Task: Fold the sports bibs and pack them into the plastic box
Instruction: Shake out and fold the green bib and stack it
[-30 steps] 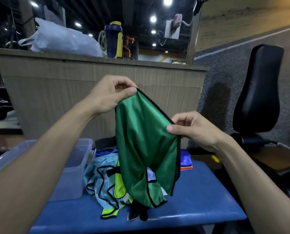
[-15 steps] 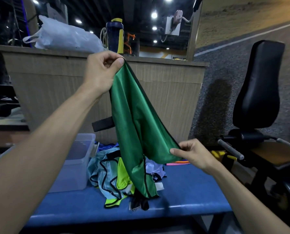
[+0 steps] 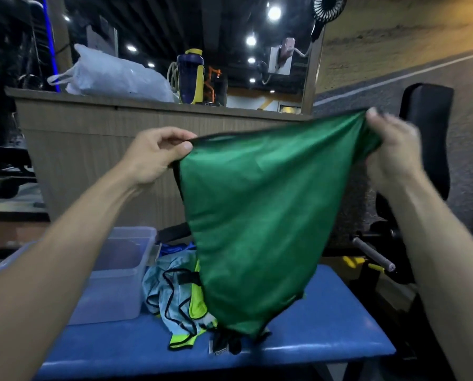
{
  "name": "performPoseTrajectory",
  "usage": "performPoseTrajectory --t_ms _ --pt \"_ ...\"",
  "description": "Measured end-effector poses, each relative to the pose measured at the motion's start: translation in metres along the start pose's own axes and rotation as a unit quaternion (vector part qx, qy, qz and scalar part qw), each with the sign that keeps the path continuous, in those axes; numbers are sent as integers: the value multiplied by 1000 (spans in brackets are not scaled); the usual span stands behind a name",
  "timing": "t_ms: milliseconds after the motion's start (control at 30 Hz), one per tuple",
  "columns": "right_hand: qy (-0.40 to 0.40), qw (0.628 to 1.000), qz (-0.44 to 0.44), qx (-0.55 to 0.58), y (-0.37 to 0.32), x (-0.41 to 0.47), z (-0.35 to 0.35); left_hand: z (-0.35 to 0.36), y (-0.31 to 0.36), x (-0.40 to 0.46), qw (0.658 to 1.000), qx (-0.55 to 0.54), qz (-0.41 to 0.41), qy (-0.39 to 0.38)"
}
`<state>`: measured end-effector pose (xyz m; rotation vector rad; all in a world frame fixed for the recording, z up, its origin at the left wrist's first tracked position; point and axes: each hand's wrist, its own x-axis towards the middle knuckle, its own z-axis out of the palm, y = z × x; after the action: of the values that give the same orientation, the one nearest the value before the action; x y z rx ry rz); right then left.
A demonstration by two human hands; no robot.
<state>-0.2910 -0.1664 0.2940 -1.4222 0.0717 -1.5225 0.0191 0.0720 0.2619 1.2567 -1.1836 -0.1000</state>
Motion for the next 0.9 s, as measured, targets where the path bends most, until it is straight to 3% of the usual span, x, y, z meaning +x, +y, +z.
performPoseTrajectory --t_ms 100,233,400,500,600,733,900 --pt "-22 998 -49 13 -35 19 4 -11 17 -7 995 -81 -29 -51" --pt "-87 984 24 -151 -20 3 -1 -13 1 -11 983 7 -116 -139" --pt "-172 937 144 -268 44 -43 -33 -15 -48 2 989 -40 -126 58" --pt "-196 926 178 -268 68 -60 -48 -15 -67 7 990 77 -78 93" --pt "-225 911 213 -274 79 -72 -49 -11 -68 9 987 112 -40 110" --pt "-235 901 211 -298 93 -76 -52 -10 -70 8 990 125 -23 63" --pt "-168 933 179 -262 104 -73 -63 -21 -71 -1 978 197 -58 -39"
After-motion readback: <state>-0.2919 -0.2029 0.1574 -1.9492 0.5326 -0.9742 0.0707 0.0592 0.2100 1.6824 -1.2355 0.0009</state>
